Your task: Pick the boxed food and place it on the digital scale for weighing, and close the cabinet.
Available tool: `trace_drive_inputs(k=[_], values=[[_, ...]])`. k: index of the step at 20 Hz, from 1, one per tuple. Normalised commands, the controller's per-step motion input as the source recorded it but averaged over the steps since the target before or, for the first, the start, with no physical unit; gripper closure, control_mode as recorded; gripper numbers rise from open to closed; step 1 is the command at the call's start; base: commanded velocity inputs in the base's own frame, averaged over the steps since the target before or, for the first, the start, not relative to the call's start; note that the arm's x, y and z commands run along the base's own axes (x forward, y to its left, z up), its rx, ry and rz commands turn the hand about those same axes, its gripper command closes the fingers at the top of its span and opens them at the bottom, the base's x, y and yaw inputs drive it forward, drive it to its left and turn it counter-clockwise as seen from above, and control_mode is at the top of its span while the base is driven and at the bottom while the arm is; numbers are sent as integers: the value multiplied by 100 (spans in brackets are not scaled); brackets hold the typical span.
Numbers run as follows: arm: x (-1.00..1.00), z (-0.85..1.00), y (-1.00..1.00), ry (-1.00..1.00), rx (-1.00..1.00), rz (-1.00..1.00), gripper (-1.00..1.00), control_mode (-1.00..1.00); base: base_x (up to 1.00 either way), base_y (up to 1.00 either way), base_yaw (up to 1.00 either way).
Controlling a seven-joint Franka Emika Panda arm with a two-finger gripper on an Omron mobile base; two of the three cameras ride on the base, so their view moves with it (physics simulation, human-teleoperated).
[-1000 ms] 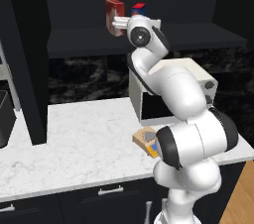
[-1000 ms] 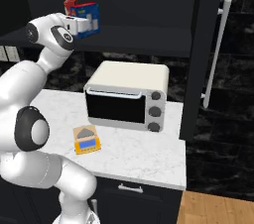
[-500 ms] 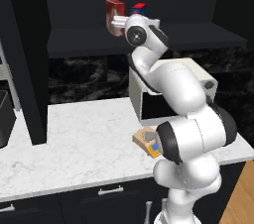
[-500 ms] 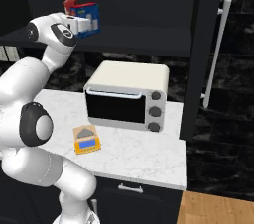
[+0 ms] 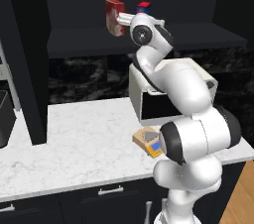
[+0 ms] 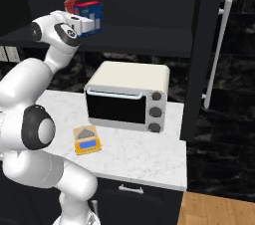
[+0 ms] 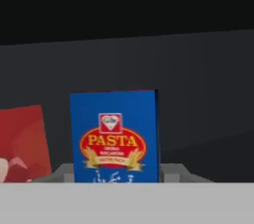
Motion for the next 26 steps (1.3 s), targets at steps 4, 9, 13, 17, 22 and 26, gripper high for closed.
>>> trace_drive_inputs(k=[4, 9, 13, 17, 22, 26], values=[[-60, 0, -2, -32, 6, 0, 100, -100, 0, 0, 0], [-89, 0, 0, -44, 9, 0, 100, -100, 0, 0, 0], [-100, 0, 0, -49, 9, 0, 100, -100, 0, 0, 0], [-100, 0, -6, -30, 7, 0, 100, -100, 0, 0, 0], [-100, 0, -6, -8, 5, 0, 100, -100, 0, 0, 0], [-100, 2, -12, -12, 4, -3, 100, -100, 0, 0, 0]])
